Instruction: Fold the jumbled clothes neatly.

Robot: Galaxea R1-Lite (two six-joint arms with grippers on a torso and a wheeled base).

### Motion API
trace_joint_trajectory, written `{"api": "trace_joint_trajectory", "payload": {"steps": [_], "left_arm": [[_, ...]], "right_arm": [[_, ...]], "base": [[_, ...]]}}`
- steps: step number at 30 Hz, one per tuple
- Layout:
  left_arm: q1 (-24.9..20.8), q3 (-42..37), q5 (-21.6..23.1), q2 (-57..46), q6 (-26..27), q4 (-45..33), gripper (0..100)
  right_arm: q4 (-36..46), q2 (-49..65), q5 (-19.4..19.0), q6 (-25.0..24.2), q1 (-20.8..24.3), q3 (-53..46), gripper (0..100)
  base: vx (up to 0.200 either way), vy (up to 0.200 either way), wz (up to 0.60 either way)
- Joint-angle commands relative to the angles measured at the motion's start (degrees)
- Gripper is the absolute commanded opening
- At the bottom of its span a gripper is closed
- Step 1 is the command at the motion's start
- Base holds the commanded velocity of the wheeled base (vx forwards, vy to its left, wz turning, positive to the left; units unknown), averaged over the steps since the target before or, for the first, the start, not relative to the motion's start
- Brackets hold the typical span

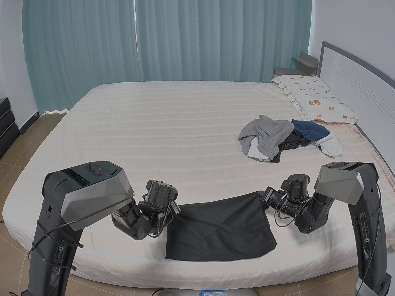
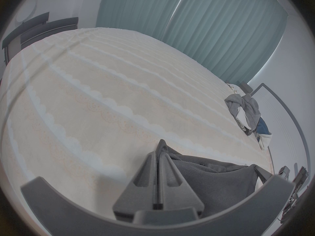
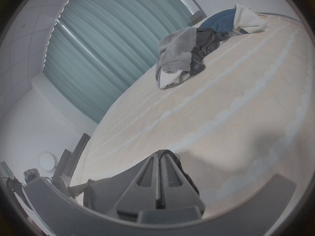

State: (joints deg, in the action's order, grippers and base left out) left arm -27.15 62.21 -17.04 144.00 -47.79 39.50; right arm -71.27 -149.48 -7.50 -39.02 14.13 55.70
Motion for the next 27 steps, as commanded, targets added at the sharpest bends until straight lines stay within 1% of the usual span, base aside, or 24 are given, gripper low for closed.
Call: {"api": "trace_joint_trajectory", "payload": {"steps": [1,13,14,18,21,24,26,27], "left_arm": [[0.1,0.0,0.0,0.1,0.0,0.1,0],[0.3,-0.3,0.1,-0.3,-0.7,0.2,0],[0.3,-0.5,0.3,-0.6,-0.8,0.2,100],[0.3,-0.4,0.3,-0.6,-0.9,0.3,100],[0.4,-0.4,0.7,-0.7,-2.5,0.7,100],[0.8,-0.2,0.8,-1.9,-3.3,1.1,100],[0.7,-0.6,1.0,-2.8,-3.4,1.1,100],[0.7,-0.6,1.0,-2.8,-3.4,1.1,100]], "right_arm": [[0.0,-0.5,0.9,-0.4,-0.5,1.0,0],[0.3,-0.6,1.0,-0.4,-0.9,1.3,0],[0.3,-0.7,1.0,-0.4,-0.9,1.3,100],[-1.7,-0.7,0.7,-0.5,-0.9,0.4,100],[-3.9,0.1,0.8,-1.6,-1.3,-1.7,100],[-5.2,3.1,-0.4,-2.0,-1.7,-7.0,100],[-6.3,5.1,-2.8,-2.2,-1.9,-11.1,100],[-6.3,5.1,-2.8,-2.2,-1.9,-11.1,100]], "base": [[0.000,0.000,0.00],[0.000,0.000,0.00],[0.000,0.000,0.00],[0.000,0.000,0.00],[0.000,0.000,0.00],[0.000,0.000,0.00],[0.000,0.000,0.00],[0.000,0.000,0.00]]}}
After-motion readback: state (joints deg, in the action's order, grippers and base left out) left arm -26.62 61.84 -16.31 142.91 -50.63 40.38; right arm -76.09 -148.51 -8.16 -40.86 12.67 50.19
